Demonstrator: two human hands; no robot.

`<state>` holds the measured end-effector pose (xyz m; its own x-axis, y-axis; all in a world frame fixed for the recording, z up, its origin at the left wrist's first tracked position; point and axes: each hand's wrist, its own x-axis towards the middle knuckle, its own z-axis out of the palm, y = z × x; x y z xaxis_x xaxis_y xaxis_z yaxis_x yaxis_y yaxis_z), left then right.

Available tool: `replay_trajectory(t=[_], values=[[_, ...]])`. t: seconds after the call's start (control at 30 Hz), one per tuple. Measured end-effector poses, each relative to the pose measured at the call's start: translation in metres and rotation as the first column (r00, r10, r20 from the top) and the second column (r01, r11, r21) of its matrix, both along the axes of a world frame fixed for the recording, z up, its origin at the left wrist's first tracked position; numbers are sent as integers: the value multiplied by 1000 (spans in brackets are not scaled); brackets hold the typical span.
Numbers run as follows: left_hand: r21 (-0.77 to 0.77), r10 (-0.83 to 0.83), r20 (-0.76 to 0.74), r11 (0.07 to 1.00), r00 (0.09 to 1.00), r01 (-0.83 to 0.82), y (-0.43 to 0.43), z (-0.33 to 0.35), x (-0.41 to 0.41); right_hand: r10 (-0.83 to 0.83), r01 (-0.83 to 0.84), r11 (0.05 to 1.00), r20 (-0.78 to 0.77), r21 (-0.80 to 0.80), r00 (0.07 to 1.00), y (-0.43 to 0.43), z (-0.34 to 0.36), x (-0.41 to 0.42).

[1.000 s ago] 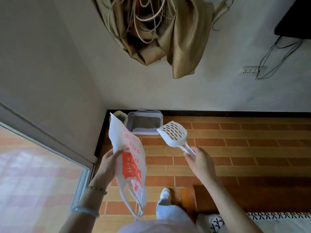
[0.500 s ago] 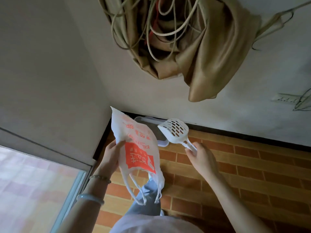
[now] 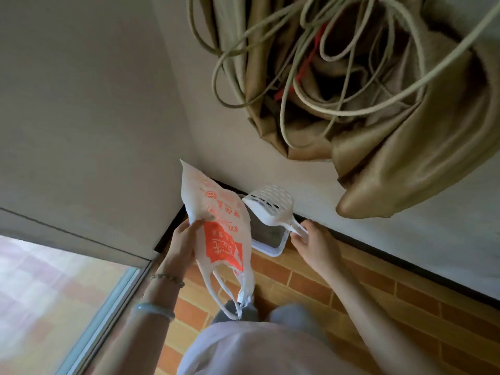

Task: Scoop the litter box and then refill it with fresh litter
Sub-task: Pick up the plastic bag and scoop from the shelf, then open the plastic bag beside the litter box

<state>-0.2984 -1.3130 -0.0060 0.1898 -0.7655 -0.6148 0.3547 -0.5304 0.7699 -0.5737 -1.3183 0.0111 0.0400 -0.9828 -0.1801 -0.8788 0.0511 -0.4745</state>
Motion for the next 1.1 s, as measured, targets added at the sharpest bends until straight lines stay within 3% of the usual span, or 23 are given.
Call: replay_trajectory(t=[0.3,0.7,0.9,1.1], values=[[-19,244,24,970,969,-244,30,-3,-10,311,-313,943,37,111,950,-58,-1,12],[-126,631,-7,769,776,-626,86,-25,-156,701,-694,704,8,148,713,-71,-10,-75],[-114,735,-31,670,677,-733,120,-24,-199,750,-747,630,81,212,656,-58,-18,-111],[-51,797,-88,596,598,-801,130,-33,-214,748,-766,524,229,372,623,-38,-30,-87]])
